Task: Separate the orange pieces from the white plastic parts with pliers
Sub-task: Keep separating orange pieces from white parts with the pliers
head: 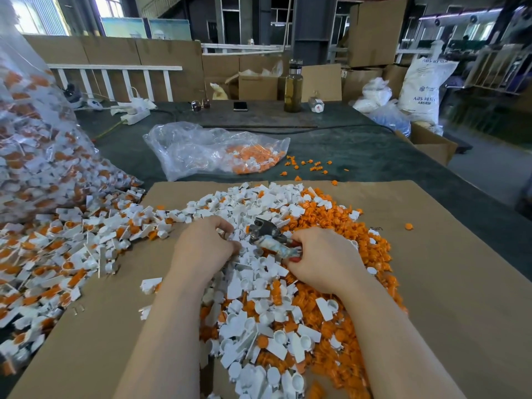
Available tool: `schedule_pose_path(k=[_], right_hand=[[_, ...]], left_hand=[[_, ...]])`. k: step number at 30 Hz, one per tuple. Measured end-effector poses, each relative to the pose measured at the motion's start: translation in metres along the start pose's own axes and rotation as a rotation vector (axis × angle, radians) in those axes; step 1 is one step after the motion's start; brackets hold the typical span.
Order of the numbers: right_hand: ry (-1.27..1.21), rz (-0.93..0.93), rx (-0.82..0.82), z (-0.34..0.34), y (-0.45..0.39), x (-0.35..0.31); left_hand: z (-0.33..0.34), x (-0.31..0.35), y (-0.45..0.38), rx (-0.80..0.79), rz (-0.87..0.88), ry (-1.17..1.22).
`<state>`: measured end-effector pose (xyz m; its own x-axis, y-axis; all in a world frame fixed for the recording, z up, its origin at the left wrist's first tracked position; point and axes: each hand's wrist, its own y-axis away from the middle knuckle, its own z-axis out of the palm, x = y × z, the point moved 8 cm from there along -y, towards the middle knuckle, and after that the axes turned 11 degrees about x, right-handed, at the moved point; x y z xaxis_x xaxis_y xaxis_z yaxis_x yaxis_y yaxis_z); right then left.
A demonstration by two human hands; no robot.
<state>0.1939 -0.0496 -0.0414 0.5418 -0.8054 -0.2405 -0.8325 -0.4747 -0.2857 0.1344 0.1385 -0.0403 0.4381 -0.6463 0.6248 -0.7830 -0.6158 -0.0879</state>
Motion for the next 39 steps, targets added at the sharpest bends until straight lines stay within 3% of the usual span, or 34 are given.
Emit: schedule_pose_path(k=[13,21,27,30,33,39], right_hand=[[0.114,0.049,0.074,-0.005,-0.002,0.002],[0.078,0.048,0.122,-0.006,-0.001,0.001],[-0.043,0.114,0.205,-0.013,-0.002,0.008],[-0.165,0.138,0.238,-0.018,-0.003,0.009],[-0.307,0.158,0.301,-0.025,-0.002,0.009],[-0.631,0.207,0.383,-0.036,0.000,0.011]], left_hand=[[0.006,0.009,0.002,0.039,0.071,-0.034],[0.000,0.010,0.005,0.126,0.076,-0.148],[0.001,0.016,0.008,0.094,0.131,-0.089],[0.002,0.019,0.008,0.073,0.127,0.057],[0.001,0.026,0.012,0.042,0.088,0.364],[0.024,0.049,0.030,-0.301,-0.077,0.981]])
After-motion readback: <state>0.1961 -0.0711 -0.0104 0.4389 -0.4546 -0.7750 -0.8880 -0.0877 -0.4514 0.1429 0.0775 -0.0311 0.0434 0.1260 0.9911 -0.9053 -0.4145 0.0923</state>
